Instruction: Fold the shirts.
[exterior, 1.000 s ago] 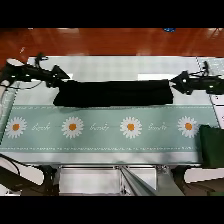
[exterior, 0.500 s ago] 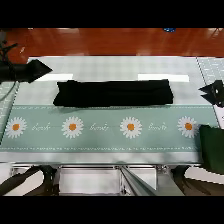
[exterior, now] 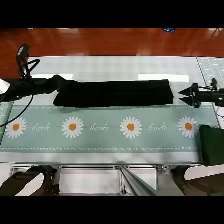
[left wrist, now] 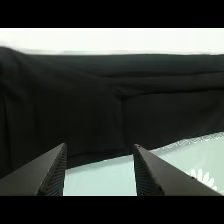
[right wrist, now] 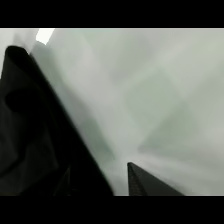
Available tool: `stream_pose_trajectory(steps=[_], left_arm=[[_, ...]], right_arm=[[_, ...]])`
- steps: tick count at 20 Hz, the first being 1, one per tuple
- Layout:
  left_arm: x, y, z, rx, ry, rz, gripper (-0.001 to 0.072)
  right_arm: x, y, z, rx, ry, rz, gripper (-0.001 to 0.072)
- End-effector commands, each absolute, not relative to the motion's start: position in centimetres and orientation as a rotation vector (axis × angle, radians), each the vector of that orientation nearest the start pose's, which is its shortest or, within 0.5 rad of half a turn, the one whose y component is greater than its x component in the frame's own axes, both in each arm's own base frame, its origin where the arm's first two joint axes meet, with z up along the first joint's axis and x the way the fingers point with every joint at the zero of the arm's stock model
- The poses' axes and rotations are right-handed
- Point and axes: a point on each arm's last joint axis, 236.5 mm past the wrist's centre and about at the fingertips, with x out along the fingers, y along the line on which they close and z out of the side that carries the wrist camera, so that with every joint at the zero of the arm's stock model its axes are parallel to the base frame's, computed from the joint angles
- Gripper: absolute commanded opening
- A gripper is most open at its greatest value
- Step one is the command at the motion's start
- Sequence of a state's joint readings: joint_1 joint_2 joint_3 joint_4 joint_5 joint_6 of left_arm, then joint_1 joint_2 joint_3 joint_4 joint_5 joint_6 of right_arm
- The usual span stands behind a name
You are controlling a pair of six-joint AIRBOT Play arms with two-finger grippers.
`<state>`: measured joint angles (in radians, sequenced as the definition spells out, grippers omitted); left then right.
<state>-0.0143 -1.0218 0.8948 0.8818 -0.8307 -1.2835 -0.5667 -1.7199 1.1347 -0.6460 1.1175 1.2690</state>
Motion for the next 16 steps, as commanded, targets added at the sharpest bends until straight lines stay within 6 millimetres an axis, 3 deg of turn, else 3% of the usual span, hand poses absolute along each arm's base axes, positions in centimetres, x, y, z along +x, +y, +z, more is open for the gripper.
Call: stream_pose_trajectory(steps=[1,9,10,11,12,15,16], left_arm=[[38.5,-12.0,7.3,-0.419,0.867,-0.379,0.0499],[38.5,-12.1,7.2,-0.423,0.869,-0.38,0.0499],[38.5,-12.1,7.1,-0.424,0.872,-0.38,0.0499],[38.6,-12.1,6.9,-0.425,0.876,-0.379,0.0499],[38.6,-12.1,6.7,-0.426,0.883,-0.378,0.0499],[38.5,-12.4,6.2,-0.437,0.905,-0.384,0.0492],[38.2,-12.6,6.1,-0.437,0.917,-0.396,0.0383]], right_arm=[[44.0,-3.9,-10.4,1.118,1.238,0.126,0.0413],[46.2,1.7,-9.6,1.032,1.256,0.23,0.0395],[46.3,2.4,-9.5,1.017,1.259,0.243,0.0353],[46.5,3.3,-9.3,0.999,1.264,0.261,0.0232],[46.5,4.2,-8.8,0.97,1.267,0.302,0.0031],[45.8,4.9,-5.7,0.888,1.267,0.379,0.0022],[45.1,4.2,-4.6,0.804,1.27,0.362,0.0022]])
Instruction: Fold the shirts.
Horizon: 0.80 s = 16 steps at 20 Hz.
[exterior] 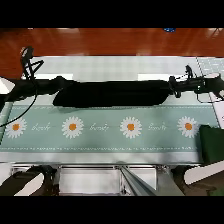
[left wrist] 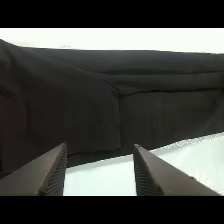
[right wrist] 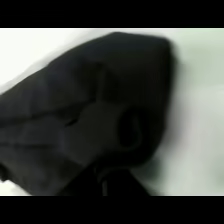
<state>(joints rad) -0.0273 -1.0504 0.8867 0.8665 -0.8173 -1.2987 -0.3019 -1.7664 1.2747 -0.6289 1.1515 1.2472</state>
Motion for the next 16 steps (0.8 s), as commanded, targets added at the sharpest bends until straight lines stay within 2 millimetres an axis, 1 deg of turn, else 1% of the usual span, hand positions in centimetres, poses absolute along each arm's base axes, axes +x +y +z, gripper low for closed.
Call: stream_pose_trajectory(steps=[1,2,4,5,6,8,9,12,14,16], left_arm=[[37.9,-12.9,6.0,-0.432,0.928,-0.407,0.0153],[37.8,-13.3,6.0,-0.428,0.927,-0.416,0.0028],[38.2,-14.7,6.3,-0.41,0.897,-0.433,0.0022],[38.4,-15.9,6.3,-0.397,0.882,-0.45,0.0021],[38.6,-17.7,6.3,-0.377,0.867,-0.478,0.0021],[38.7,-22.3,5.9,-0.314,0.864,-0.559,0.0021],[38.7,-24.8,5.4,-0.279,0.888,-0.609,0.002],[38.2,-32.1,3.3,-0.243,1.014,-0.736,0.0021],[36.8,-36.6,1.2,-0.233,1.129,-0.802,0.002],[34.3,-40.9,-0.7,-0.188,1.221,-0.88,0.002]], right_arm=[[44.2,3.2,-3.5,0.727,1.275,0.329,0.0022],[43.2,2.3,-2.0,0.657,1.263,0.291,0.0022],[41.0,1.7,1.6,0.574,1.198,0.263,0.0022],[39.8,1.8,3.3,0.546,1.159,0.26,0.0022],[38.3,2.1,5.0,0.521,1.121,0.26,0.0022],[35.2,3.4,8.0,0.499,1.049,0.274,0.0022],[33.7,3.9,9.2,0.495,1.023,0.275,0.0022],[29.4,5.4,12.5,0.491,0.937,0.273,0.0022],[27.2,6.2,14.7,0.486,0.88,0.275,0.0022],[25.5,6.8,16.4,0.479,0.83,0.276,0.0022]])
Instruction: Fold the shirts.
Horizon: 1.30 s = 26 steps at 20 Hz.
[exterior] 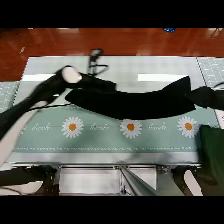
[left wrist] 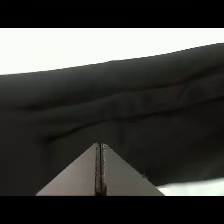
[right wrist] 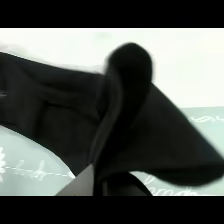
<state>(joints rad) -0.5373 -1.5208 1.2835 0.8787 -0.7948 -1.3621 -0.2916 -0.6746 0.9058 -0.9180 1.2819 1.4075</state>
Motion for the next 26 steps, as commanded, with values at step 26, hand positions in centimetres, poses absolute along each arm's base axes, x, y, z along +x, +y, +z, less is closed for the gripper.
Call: stream_pose_trajectory(steps=[26], left_arm=[[30.6,-19.5,11.5,-0.336,0.968,-0.657,0.0021]], right_arm=[[38.2,27.9,15.1,0.572,0.97,0.777,0.0021]])
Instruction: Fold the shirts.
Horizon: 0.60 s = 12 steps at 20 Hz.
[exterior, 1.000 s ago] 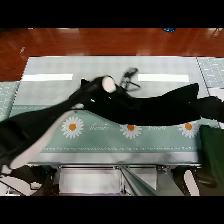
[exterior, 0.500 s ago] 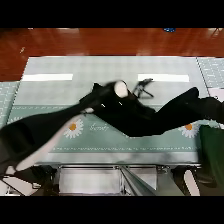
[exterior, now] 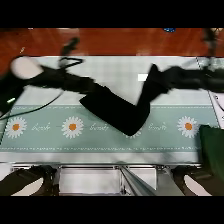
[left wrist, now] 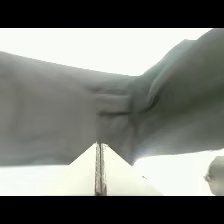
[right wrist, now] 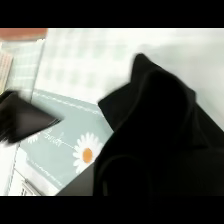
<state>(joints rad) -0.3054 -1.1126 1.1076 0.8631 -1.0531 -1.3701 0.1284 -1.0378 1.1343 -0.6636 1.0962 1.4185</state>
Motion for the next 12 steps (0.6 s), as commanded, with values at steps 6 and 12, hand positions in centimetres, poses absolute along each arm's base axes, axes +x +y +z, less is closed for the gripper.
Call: stream_pose_trajectory(steps=[6,12], left_arm=[[28.2,-15.3,10.7,-0.387,0.915,-0.549,0.0021],[28.2,-15.0,8.2,-0.409,0.954,-0.521,0.0022]], right_arm=[[42.9,36.9,6.0,0.63,1.161,0.828,0.0021],[42.3,40.9,1.3,0.627,1.25,0.828,0.0023]])
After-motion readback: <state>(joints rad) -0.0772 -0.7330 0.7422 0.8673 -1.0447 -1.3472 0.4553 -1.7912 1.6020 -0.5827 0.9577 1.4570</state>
